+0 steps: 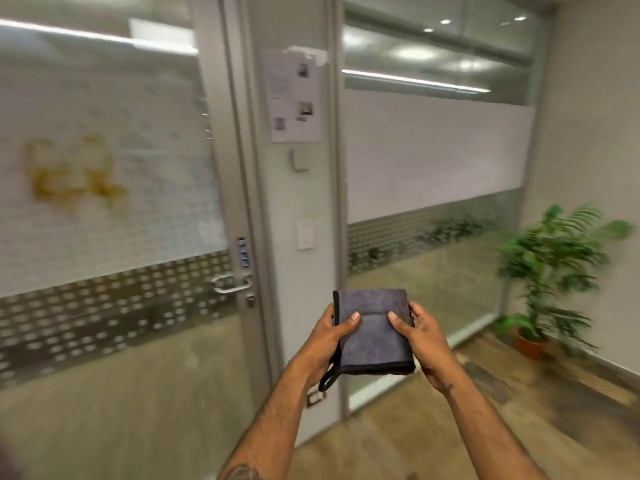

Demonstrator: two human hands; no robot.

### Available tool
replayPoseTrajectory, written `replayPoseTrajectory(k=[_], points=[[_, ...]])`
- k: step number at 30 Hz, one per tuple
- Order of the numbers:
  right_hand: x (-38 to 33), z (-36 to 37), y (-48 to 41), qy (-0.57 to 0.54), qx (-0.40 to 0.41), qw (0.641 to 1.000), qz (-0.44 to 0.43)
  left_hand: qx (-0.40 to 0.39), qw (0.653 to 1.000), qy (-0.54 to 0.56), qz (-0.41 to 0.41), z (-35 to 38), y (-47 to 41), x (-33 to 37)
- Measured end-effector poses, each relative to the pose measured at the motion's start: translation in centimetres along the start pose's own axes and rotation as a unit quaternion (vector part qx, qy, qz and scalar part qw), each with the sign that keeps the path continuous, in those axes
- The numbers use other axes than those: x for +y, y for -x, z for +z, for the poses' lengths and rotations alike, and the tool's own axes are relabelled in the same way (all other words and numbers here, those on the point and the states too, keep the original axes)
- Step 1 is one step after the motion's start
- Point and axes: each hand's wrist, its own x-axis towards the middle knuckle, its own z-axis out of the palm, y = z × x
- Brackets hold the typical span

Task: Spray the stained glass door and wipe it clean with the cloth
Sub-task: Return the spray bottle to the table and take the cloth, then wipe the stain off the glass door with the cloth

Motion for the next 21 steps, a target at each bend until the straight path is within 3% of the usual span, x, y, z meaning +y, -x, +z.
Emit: replayPoseTrajectory(k=[11, 17, 21], points=[[0.5, 24.9, -6.4, -0.018, -0.205, 0.978, -0.039, 0.177, 0.981, -0.015, 0.074, -19.8, 5.7, 10.1], [2.2, 34.8, -9.9, -0.030, -0.249, 0.966, -0.062, 0.255, 0.961, -0.038, 0.096, -27.2, 5.9, 12.7], [3.5, 40.4, -12.1, 0.006, -0.224, 0.970, -0.090, 0.311, 0.942, -0.061, 0.112, -31.6, 4.3, 13.8]])
